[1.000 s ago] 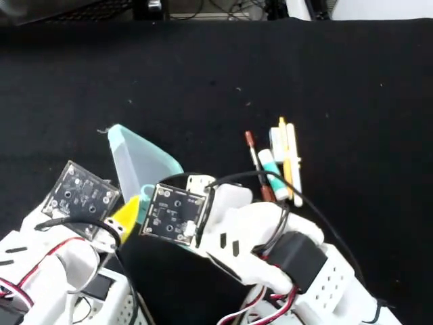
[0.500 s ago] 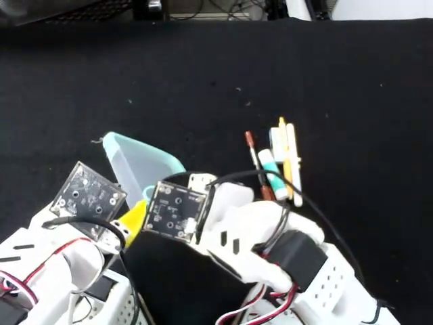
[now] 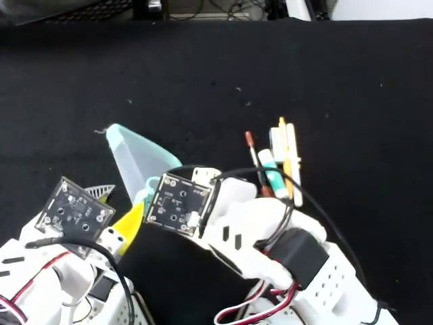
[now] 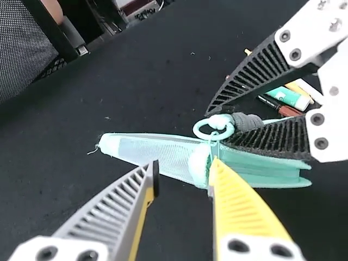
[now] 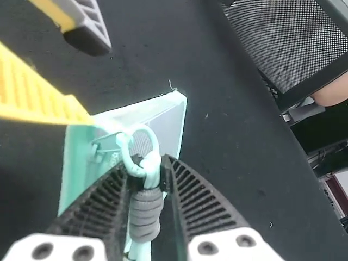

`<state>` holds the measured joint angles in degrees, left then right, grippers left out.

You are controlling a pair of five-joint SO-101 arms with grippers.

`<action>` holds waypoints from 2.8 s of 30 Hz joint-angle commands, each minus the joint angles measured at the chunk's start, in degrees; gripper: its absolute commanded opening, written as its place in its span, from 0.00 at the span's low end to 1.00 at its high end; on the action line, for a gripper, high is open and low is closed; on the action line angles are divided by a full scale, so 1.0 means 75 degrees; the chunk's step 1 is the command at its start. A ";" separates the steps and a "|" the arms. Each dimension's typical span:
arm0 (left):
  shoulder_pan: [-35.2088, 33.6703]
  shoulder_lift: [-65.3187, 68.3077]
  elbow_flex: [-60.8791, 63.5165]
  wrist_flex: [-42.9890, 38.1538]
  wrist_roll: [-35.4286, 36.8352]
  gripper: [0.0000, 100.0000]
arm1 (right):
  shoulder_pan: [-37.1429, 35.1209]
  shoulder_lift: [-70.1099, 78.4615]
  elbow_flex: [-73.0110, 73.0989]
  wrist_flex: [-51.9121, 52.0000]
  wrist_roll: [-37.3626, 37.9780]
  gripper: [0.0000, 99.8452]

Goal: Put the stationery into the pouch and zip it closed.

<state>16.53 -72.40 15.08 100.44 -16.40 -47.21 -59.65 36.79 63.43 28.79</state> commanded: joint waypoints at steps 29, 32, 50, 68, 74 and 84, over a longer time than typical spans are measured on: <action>0.0076 0.0000 0.1377 -0.0727 -0.0234 0.17 | 0.0094 -0.0076 -0.0018 0.0070 0.0023 0.01; 0.0076 -0.0059 0.1705 -0.0738 -0.0246 0.17 | 0.0094 -0.0076 -0.0018 0.0059 0.0023 0.01; 0.0064 -0.0070 0.1764 -0.0996 -0.0223 0.03 | 0.0129 -0.0076 -0.0018 0.0445 0.0023 0.01; 0.0018 -0.0070 0.1694 -0.0996 -0.0070 0.03 | 0.0363 -0.2854 0.0029 0.2286 0.0539 0.01; -0.1319 -0.0023 0.0768 -0.1008 0.0070 0.03 | 0.1934 -0.3042 0.0041 0.1512 0.0586 0.01; -0.2057 0.0094 0.0486 -0.0949 0.0070 0.03 | 0.2567 -0.2139 0.0041 -0.0012 0.0539 0.01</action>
<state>2.29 -72.66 20.00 93.49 -16.40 -29.27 -78.55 37.49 65.19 32.92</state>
